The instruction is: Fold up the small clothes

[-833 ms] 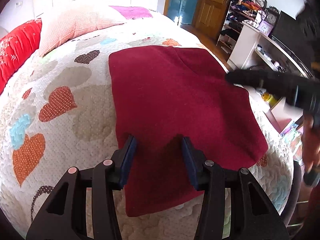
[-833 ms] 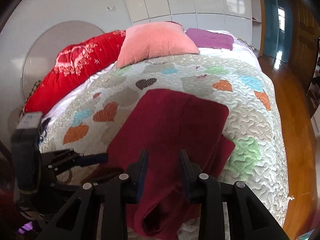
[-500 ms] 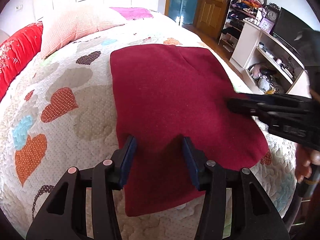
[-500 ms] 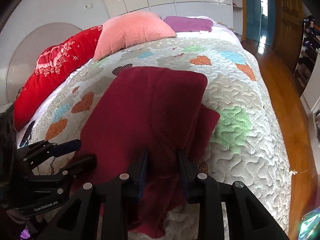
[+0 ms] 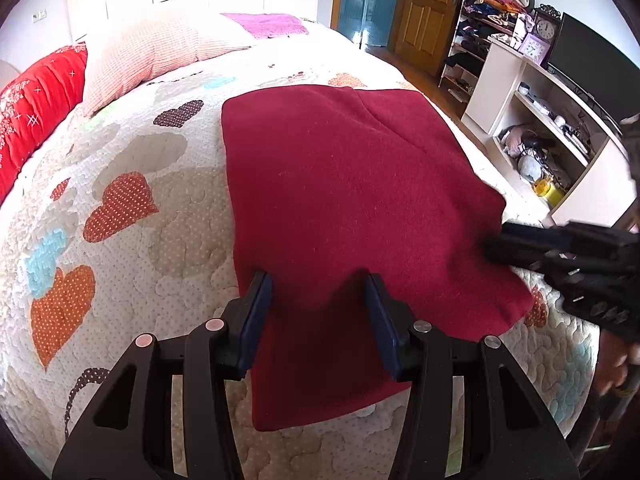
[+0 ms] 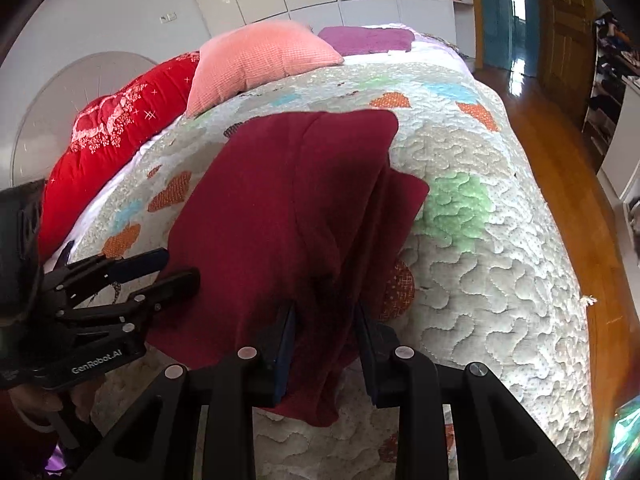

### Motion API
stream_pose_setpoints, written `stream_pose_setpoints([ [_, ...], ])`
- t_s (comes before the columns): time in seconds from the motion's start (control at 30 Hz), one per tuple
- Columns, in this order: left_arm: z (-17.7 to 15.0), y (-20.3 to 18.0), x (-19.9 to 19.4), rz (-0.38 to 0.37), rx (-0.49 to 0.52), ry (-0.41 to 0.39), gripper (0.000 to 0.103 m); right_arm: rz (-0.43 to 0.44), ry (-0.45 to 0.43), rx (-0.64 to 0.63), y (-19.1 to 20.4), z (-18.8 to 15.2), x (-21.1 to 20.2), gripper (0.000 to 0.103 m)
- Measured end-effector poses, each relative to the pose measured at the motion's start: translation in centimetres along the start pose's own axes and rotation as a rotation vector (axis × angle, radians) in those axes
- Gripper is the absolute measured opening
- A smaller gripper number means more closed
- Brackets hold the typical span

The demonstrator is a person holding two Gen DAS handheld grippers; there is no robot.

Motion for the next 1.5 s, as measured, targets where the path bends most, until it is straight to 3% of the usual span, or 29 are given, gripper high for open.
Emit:
stream_pose_setpoints([
  [0.13,0.0,0.2,0.1,-0.006,-0.015,0.002,0.05,-0.019,-0.075,-0.002,0.1,1.1,-3.1,0.029],
  [0.3,0.0,-0.1,0.2,0.003,-0.008,0.002,0.053,0.075,-0.151,-0.041,2.4,2.7,-4.0,0.029],
  [0.4,0.1,-0.2,0.2,0.008,-0.008,0.004,0.053,0.065,-0.122,-0.066,3.2,3.1,-1.2,0.029],
  [0.53,0.1,-0.3,0.2,0.011,0.0,0.002,0.053,-0.033,-0.051,-0.037,1.4,2.5,3.0,0.027],
  [0.8,0.2,0.3,-0.1,0.015,-0.037,0.007,0.053,0.029,-0.074,-0.043,3.1,1.7,-1.2,0.027],
  [0.87,0.1,0.6,-0.1,0.012,-0.054,0.009,0.053,0.041,-0.057,-0.056,3.6,0.9,-1.2,0.027],
  [1.0,0.0,0.5,-0.2,0.029,-0.047,0.011,0.053,-0.034,0.028,-0.029,2.5,-1.5,1.5,0.028],
  [1.1,0.0,0.6,-0.4,0.035,-0.036,0.015,0.053,-0.014,0.016,0.0,2.1,-1.7,1.2,0.029],
  [1.2,0.4,1.0,-0.8,0.04,-0.039,0.007,0.053,0.019,-0.029,-0.003,2.2,-0.9,-0.7,0.035],
  [1.27,1.0,1.7,-1.1,0.048,-0.056,-0.006,0.053,0.024,-0.072,-0.001,2.1,-0.3,-2.1,0.057],
  [1.37,1.8,2.8,-1.0,0.052,-0.083,-0.008,0.053,0.016,-0.145,0.061,0.9,0.8,-3.6,0.077],
  [1.5,2.6,3.8,-0.4,0.064,-0.086,-0.01,0.053,0.022,-0.165,0.153,-0.8,2.0,-2.9,0.08],
])
Point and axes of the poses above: each gripper's, at about its wrist camera, not at the fingertips, and x roughly the way its jaws point, y to its left, z to its top, the point moved 3 cm from there along x, roughly the way its jaws point, and after that the axes turned 6 degrees about -y, right-handed, at the moved point
